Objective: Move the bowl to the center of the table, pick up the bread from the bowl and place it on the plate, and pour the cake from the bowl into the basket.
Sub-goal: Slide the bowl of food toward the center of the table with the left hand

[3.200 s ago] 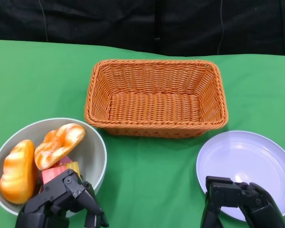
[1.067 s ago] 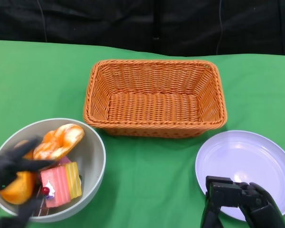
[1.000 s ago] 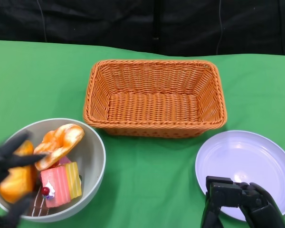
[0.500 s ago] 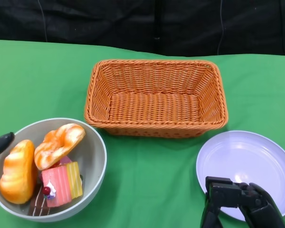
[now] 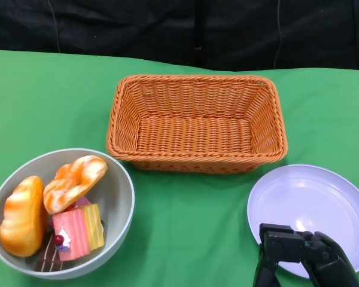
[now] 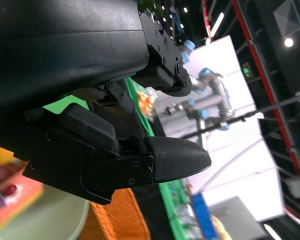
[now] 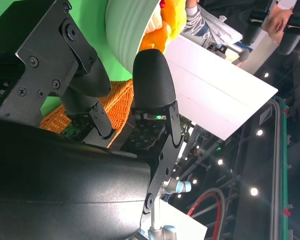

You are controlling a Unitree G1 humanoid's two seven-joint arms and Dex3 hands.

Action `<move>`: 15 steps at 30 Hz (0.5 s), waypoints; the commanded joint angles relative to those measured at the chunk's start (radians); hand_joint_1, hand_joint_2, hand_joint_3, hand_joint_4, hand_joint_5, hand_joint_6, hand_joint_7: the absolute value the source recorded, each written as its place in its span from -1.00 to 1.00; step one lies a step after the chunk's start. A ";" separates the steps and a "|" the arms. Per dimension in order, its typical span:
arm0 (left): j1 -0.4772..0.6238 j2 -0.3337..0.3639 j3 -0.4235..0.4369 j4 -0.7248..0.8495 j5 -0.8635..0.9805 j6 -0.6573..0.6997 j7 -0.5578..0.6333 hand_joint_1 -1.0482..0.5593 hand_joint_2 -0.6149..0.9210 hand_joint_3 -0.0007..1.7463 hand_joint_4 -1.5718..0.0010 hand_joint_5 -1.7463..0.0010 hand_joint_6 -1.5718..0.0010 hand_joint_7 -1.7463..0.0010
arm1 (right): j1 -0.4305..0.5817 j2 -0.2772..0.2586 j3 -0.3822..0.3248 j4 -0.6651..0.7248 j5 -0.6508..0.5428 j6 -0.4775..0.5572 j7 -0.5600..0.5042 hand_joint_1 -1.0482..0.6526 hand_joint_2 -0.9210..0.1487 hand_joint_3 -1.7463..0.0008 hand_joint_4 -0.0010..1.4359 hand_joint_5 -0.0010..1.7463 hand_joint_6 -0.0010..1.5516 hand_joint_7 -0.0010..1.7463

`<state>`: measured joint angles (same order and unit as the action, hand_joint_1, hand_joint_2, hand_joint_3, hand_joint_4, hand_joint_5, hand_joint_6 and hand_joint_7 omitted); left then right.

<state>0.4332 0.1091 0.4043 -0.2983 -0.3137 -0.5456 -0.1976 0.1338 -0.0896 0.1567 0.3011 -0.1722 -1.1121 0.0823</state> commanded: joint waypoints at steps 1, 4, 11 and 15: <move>-0.022 0.013 0.038 0.055 0.044 -0.015 0.025 -0.84 1.00 -0.16 0.51 0.87 0.55 1.00 | 0.010 -0.016 -0.005 -0.008 0.014 -0.001 0.000 0.40 0.37 -1.00 0.29 0.94 0.18 0.59; -0.040 0.029 0.053 0.102 0.054 -0.029 0.015 -0.82 1.00 -0.15 0.57 0.91 0.59 1.00 | 0.008 -0.016 -0.004 -0.008 0.016 -0.002 0.000 0.41 0.39 -1.00 0.30 0.94 0.19 0.59; -0.058 0.052 0.066 0.132 0.087 0.020 0.028 -0.82 1.00 -0.13 0.63 0.95 0.64 1.00 | 0.005 -0.012 -0.004 0.000 0.017 -0.006 -0.003 0.42 0.38 -1.00 0.30 0.94 0.19 0.59; -0.097 0.074 0.066 0.206 0.067 0.019 0.011 -0.82 1.00 -0.15 0.65 0.96 0.67 1.00 | 0.009 -0.014 -0.006 -0.007 0.013 0.001 -0.002 0.43 0.38 -1.00 0.30 0.93 0.19 0.58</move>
<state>0.3501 0.1625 0.4585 -0.1170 -0.2379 -0.5318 -0.1825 0.1353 -0.0916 0.1572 0.3004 -0.1679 -1.1121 0.0825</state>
